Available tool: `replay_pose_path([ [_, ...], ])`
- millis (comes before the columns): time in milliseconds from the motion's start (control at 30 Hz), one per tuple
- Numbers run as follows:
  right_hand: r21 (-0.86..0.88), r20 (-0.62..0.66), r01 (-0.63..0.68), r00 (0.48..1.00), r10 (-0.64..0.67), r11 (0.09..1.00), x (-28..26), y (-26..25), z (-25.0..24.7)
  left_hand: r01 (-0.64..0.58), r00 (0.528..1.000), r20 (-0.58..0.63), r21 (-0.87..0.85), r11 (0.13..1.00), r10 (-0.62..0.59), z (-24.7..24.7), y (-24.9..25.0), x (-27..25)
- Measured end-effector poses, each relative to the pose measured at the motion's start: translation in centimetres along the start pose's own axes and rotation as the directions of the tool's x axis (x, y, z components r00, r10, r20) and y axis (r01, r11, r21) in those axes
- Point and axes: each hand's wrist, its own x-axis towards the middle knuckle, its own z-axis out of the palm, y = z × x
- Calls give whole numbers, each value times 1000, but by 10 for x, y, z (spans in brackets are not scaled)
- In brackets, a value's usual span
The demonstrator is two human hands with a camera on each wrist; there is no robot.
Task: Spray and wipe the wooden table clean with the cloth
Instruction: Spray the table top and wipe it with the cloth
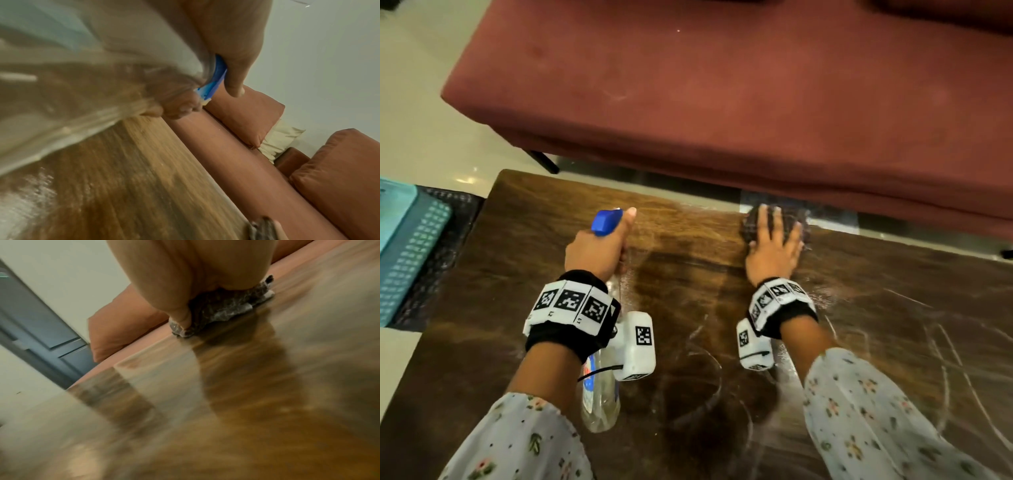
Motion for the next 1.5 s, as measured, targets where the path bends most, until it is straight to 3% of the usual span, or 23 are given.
replay_pose_path([
  [133, 15, 109, 177, 978, -178, 984, 1, -76, 26, 3, 1000, -26, -4, 1000, -3, -23, -15, 8],
  [233, -15, 163, 296, 943, -289, 955, -4, -102, 39, 0, 1000, -16, -17, 1000, 0, -32, -23, 9],
  [433, -101, 291, 604, 778, -557, 790, -10, -64, 27, 0, 1000, -1, 3, 1000, 0, -19, -19, -4],
  [500, -130, 299, 620, 769, -565, 774, -9, -30, 11, 7, 1000, 24, -14, 1000, -7, -11, -12, -12],
  [667, -157, 163, 403, 911, -379, 902, -10, 117, -40, -3, 999, 49, -30, 1000, 5, 12, 4, -28],
  [767, -110, 37, 134, 991, -131, 985, -39, 213, -73, -21, 997, 78, -53, 998, 25, 23, 4, -34],
  [900, -75, -91, -200, 977, 193, 977, -101, 263, -78, -30, 994, 99, -61, 998, 36, 24, -7, -41],
  [1000, -14, -105, -330, 939, 327, 944, -113, 233, -58, -28, 996, 82, -55, 998, 33, 14, -16, -44],
  [1067, -37, -80, -326, 943, 322, 945, -108, 197, -38, -27, 997, 70, -44, 999, 30, 3, -25, -41],
  [1167, -106, -43, -196, 980, 192, 975, -100, 118, -5, -7, 999, 45, -41, 999, 9, -14, -40, -35],
  [1300, -32, 84, 39, 996, -37, 999, -106, -7, 30, -3, 1000, 16, 6, 1000, 3, -29, -53, -34],
  [1400, -20, 213, 325, 925, -313, 946, -138, -63, 61, 0, 1000, 17, 33, 999, 0, -35, -64, -38],
  [1500, -30, 318, 497, 827, -463, 867, -161, -67, 71, -4, 1000, 20, 23, 1000, 3, -40, -65, -42],
])
